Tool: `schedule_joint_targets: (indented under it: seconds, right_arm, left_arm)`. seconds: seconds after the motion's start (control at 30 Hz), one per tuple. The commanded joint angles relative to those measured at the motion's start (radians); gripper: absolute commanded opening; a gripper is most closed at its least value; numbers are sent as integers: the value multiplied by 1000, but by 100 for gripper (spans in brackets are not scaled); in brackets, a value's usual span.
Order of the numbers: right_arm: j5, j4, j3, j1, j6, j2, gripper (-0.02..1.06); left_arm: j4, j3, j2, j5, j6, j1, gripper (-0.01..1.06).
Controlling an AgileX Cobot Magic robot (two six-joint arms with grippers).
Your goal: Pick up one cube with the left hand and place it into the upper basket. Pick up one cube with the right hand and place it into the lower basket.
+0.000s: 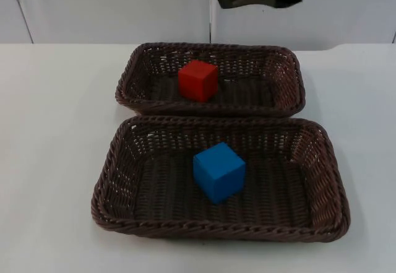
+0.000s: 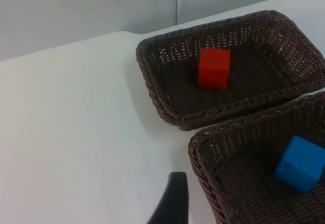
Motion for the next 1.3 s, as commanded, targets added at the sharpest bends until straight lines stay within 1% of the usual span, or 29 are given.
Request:
schedule_joint_targets:
  seconds: [0.0,0.27,0.43,0.57,0.67,0.77,0.8,0.9,0.93,1.1,1.13,1.27]
  right_arm:
    - [14,-1,-5,1,0,-22,72]
    - [66,-5,-5,1,0,-86,72]
    - [111,-9,-5,1,0,-156,72]
    - [180,-16,-5,1,-4,-223,72]
    - [202,-18,-5,1,-4,-245,72]
    - [235,-18,-5,1,-4,-287,72]
    - [235,-18,-5,1,-4,-287,72]
    - [247,-18,15,1,-4,-328,72]
    - [247,-18,15,1,-4,-328,72]
    - [241,-18,101,1,-4,-421,72]
    - [241,-18,101,1,-4,-421,72]
    - [234,-16,186,1,0,-511,72]
  left_arm:
    - [12,4,-5,2,-6,-2,77]
    - [23,4,-5,2,-6,-2,77]
    - [23,4,-13,42,8,-2,77]
    - [23,4,-82,39,20,-2,77]
    - [23,4,-117,39,20,-2,77]
    - [27,4,-201,71,20,-2,77]
    - [27,4,-201,71,20,-2,77]
    - [35,4,-271,117,20,-2,77]
    - [35,4,-271,117,20,-2,77]
    - [38,4,-360,213,20,-2,77]
    - [38,4,-360,213,20,-2,77]
    - [43,4,-424,286,20,-2,77]
